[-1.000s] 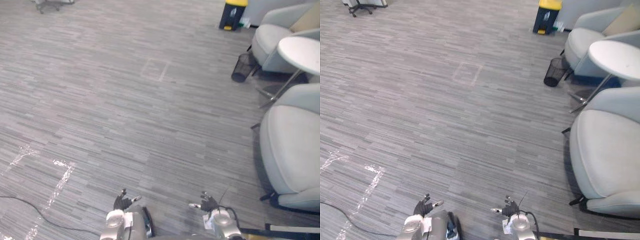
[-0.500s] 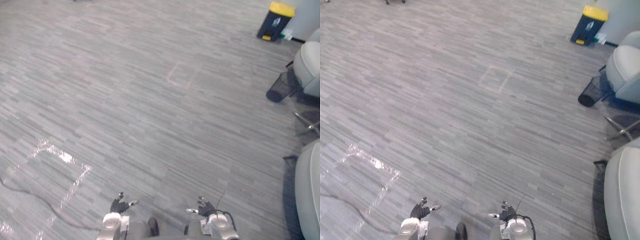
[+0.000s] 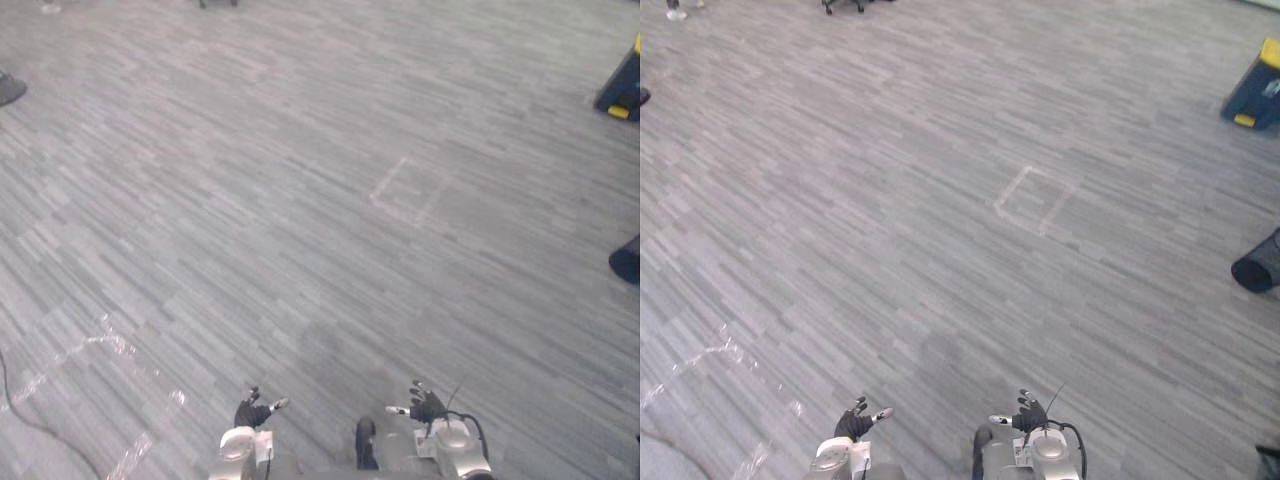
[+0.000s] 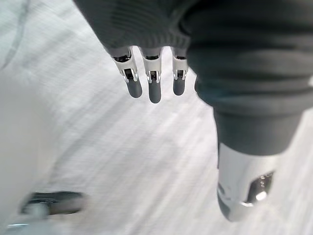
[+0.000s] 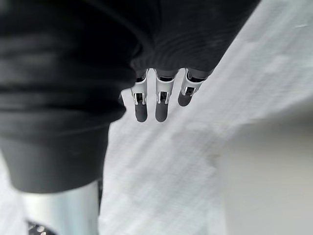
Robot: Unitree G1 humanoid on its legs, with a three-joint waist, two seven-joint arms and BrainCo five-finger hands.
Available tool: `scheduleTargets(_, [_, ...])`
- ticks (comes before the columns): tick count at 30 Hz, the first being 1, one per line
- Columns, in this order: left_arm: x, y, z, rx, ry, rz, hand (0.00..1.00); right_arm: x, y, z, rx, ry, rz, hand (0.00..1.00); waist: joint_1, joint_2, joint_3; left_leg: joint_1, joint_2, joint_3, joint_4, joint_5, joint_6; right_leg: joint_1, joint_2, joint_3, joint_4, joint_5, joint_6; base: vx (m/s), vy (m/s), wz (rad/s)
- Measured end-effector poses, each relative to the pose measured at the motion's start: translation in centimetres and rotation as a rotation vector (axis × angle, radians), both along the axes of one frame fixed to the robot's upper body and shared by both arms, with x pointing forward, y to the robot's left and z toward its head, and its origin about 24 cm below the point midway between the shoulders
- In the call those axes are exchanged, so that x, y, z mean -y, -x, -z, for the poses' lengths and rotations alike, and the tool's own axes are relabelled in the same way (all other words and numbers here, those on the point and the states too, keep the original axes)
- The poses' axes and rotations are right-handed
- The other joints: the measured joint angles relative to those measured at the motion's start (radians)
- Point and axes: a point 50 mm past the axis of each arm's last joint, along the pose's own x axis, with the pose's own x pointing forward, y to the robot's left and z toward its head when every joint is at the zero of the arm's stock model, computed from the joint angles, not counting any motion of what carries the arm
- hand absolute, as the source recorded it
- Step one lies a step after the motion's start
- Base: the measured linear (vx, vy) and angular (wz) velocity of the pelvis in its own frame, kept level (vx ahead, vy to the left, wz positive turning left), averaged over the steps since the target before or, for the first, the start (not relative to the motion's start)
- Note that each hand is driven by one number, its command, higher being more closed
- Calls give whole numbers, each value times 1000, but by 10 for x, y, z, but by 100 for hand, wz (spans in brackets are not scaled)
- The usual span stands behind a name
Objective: Organize the slippers on the shoe rack
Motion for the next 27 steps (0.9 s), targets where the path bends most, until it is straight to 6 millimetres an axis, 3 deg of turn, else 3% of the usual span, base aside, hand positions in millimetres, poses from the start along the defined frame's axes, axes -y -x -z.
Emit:
scheduleTargets(1, [-3, -4, -3, 23, -8, -3, 0, -1, 2, 2, -12, -4, 2, 0, 12, -9, -3, -58, 2, 23, -42, -44, 15, 40, -13, 20, -18, -9, 1, 692, 134, -83])
scheduleTargets(2, [-7, -6, -4, 30, -20, 1, 0, -2, 1, 2, -13, -6, -1, 0, 36, -16, -4, -144, -23, 32, -210, -88, 25, 85, -50, 63, -30, -27, 24, 587, 174, -79])
scheduleTargets(3, [-8, -7, -5, 31, -23, 2, 0, -2, 0, 2, -12, -7, -1, 0, 37, -19, -4, -155, -34, 30, -255, -88, 25, 90, -61, 70, -32, -31, 30, 593, 249, -86])
scheduleTargets(4, [-10, -9, -6, 36, -31, 8, 0, -3, -2, 1, -6, -10, 4, 0, 36, -32, 3, -184, -83, -10, -448, -67, 16, 114, -103, 98, -36, -55, 60, 607, 312, -72])
scheduleTargets(5, [-10, -9, -6, 35, -32, 11, 0, 1, -2, 1, -12, -3, 8, 0, 36, -30, 2, -189, -122, -90, -678, 42, -16, 139, -132, 130, -53, -78, 87, 614, 330, -93])
scheduleTargets(6, [-10, -8, -5, 31, -38, 16, 0, 4, 3, 4, -36, 6, 12, 0, 39, -33, 4, -169, -141, -91, -726, 148, -11, 161, -152, 170, -72, -87, 97, 586, 308, -65])
scheduleTargets(7, [-14, -10, -5, 27, -52, 26, 0, 0, 2, 5, -48, -1, 0, 0, 27, -53, -2, -155, -166, -72, -724, 106, -7, 167, -173, 198, -80, -63, 82, 557, 273, -42])
scheduleTargets(8, [-14, -12, -6, 28, -53, 30, 0, -2, 9, 8, -66, -6, -1, 0, 23, -53, -7, -161, -166, -73, -674, 57, 24, 140, -157, 219, -25, -11, 81, 543, 262, -20])
scheduleTargets(10, [-18, -11, -5, 14, -69, 54, 0, -2, 14, 11, -87, -6, 0, 0, 27, -71, -16, -139, -167, -34, -621, 16, 55, 109, -172, 256, 96, 14, 95, 616, 290, -35])
scheduleTargets(11, [-18, -5, -2, -10, -76, 74, 0, -3, 19, 13, -99, -11, 6, 0, 26, -92, -25, -43, -189, -3, -653, -14, 98, 29, -182, 289, 333, 96, 160, 560, 248, -46])
scheduleTargets(12, [-18, -4, -2, -13, -77, 75, 0, -3, 19, 13, -98, -11, 6, 0, 26, -92, -24, -29, -192, -1, -661, -18, 96, 19, -182, 292, 366, 110, 169, 543, 236, -71])
scheduleTargets(13, [-18, -1, 0, -26, -80, 85, 0, -2, 16, 11, -86, -10, 4, 0, 26, -95, -11, 73, -199, 23, -722, -43, 103, -49, -183, 300, 575, 154, 233, 396, 175, -60])
scheduleTargets(14, [-18, 5, 3, -55, -81, 93, 0, -2, 13, 10, -74, -7, 0, 0, 19, -89, -5, 181, -213, 51, -795, -59, 104, -153, -200, 226, 813, 113, 190, 567, 220, -62])
scheduleTargets(15, [-18, 6, 4, -62, -82, 99, 0, -1, 12, 9, -70, -6, -1, 0, 14, -88, -7, 215, -215, 59, -823, -60, 106, -191, -207, 182, 867, 92, 166, 546, 166, -56])
scheduleTargets(16, [-17, 6, 4, -67, -83, 110, 0, 0, 7, 7, -54, 0, -11, 0, 14, -85, -3, 303, -212, 80, -893, -60, 105, -251, -204, 89, 899, 39, 97, 451, 100, -40])
scheduleTargets(18, [-18, 5, 4, -67, -88, 120, 0, 0, 2, 5, -41, -2, -17, 0, 13, -79, 1, 380, -198, 108, -960, -60, 105, -339, -180, -21, 832, -32, 63, 429, 45, -45])
scheduleTargets(19, [-18, 5, 4, -70, -89, 120, 0, 0, -2, 4, -28, 0, -20, 0, 5, -76, 4, 410, -187, 123, -982, -60, 105, -387, -161, -82, 726, -51, 53, 414, 5, -29])
scheduleTargets(21, [-18, 4, 4, -67, -88, 124, 0, 0, -7, 2, -17, 1, -22, 0, -19, -76, 5, 444, -172, 129, -1006, -60, 105, -422, -129, -155, 447, -16, 45, 443, -46, 1])
scheduleTargets(23, [-18, 2, 3, -64, -94, 151, 0, 0, -5, 3, -23, 1, -21, 0, -32, -91, 3, 499, -197, 125, -1050, -64, 97, -410, -102, -172, 101, 127, 49, 469, -114, 13])
scheduleTargets(24, [-16, 3, 4, -71, -96, 168, 0, 3, -4, 3, -26, 2, -16, 0, -37, -87, 4, 531, -208, 113, -1051, -81, 68, -404, -97, -153, 72, 253, -13, 521, -145, -13])
scheduleTargets(25, [-8, 2, 6, -75, -74, 175, 0, 8, -9, 0, -12, 20, -21, 0, -34, -49, 0, 552, -176, 100, -1041, -89, 51, -421, -70, -144, 143, 242, -33, 537, -143, -32])
scheduleTargets(27, [0, -1, 6, -72, -60, 190, 0, 13, -12, -2, -2, 28, -20, 0, -34, -10, -3, 503, -143, 84, -894, -65, 9, -425, -44, -139, 198, 163, -48, 575, -163, -33])
